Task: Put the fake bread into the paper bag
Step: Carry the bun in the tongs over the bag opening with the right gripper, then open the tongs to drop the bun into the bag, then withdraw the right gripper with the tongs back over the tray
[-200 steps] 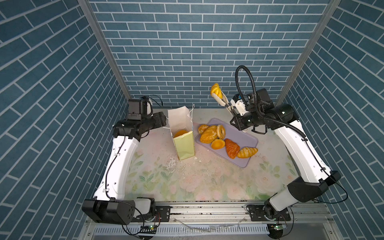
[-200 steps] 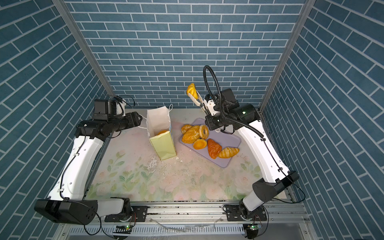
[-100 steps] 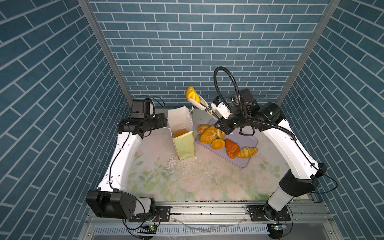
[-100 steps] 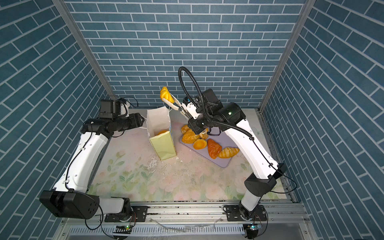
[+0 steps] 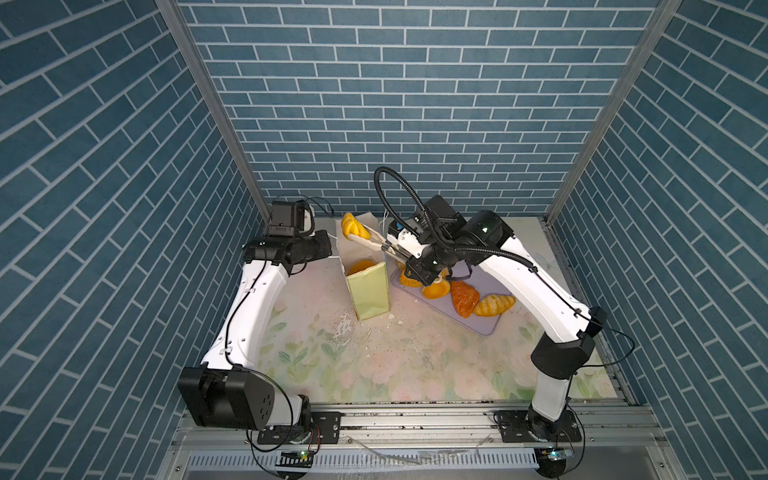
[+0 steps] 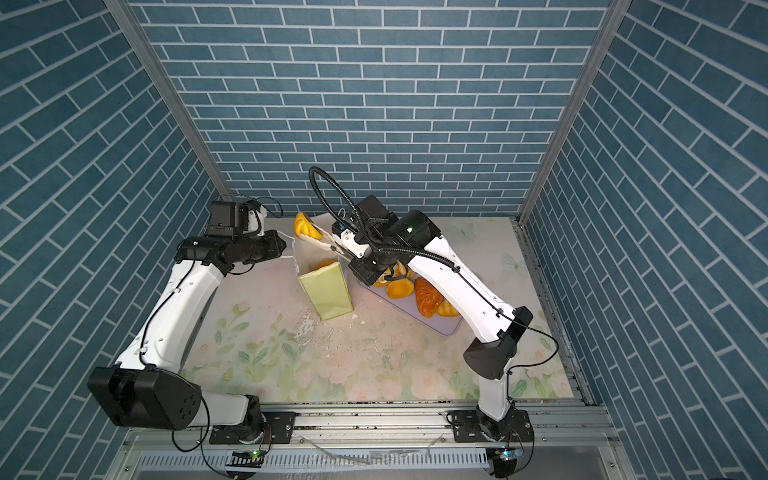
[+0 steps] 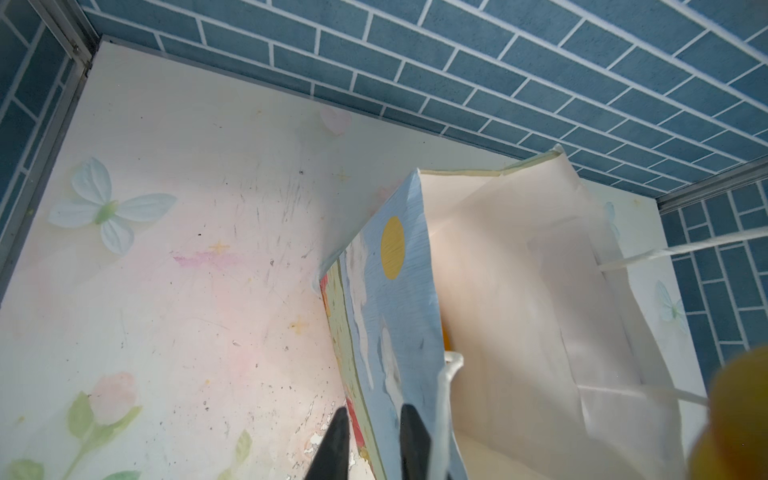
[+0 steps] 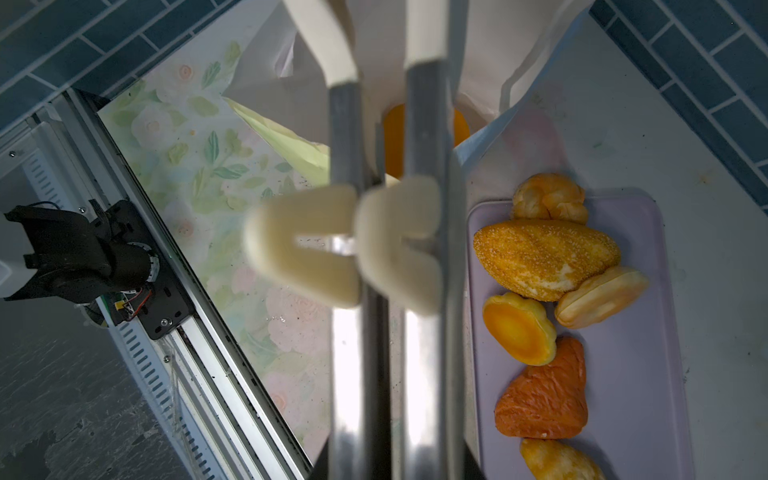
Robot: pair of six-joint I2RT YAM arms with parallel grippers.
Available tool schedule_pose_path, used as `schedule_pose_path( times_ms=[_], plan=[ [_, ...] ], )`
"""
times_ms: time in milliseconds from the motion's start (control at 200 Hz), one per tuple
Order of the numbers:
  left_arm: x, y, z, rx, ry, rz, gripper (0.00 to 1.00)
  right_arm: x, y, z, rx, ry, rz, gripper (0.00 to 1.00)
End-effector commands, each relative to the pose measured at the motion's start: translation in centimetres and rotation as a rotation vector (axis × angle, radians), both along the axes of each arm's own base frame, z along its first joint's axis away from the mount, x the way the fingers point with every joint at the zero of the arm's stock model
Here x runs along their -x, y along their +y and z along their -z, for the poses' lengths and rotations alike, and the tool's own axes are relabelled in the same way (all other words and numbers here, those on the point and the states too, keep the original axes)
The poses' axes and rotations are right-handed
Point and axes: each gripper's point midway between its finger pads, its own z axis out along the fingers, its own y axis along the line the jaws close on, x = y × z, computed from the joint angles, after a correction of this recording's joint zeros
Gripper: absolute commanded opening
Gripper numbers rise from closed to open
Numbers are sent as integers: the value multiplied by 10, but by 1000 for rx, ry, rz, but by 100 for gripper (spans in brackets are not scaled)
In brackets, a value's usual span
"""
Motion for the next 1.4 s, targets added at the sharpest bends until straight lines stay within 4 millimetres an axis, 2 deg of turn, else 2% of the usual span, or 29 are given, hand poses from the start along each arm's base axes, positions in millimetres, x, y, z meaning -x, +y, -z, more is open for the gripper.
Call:
schedule_pose_path(
  times_ms=[0,110,360,455,585,770,880,985,1140,1240,1395],
  plan=[
    [5,2,-1,-1,-10,3,18,-2,-8,2,40,-14,8,17],
    [5,1,0,1,-11,5,15,-4,-12,13,85,-11,20,22],
    [5,0,1,8,-6,11,15,-6,-12,13,97,-22,21,39],
    [7,0,2,8,-3,12,15,-7,-11,10,91,-31,22,41],
    [6,-1,2,11,-2,13,15,-8,-10,-4,55,-59,25,42],
    [7,-1,0,12,-6,14,14,-7,-14,-51,-79,-155,57,41],
    [7,-2,0,15,-6,16,14,-9,-31,-74,-121,-197,104,41],
    [8,-1,3,10,0,14,14,-17,-56,-80,-129,-200,184,40],
    [9,-1,3,14,0,14,14,-27,-98,-73,-93,-191,325,40],
    [11,0,2,6,-5,16,13,-27,-119,-68,-115,-153,398,40],
    [13,0,4,-2,2,19,13,-26,-148,-42,-106,-84,505,40]
  ],
)
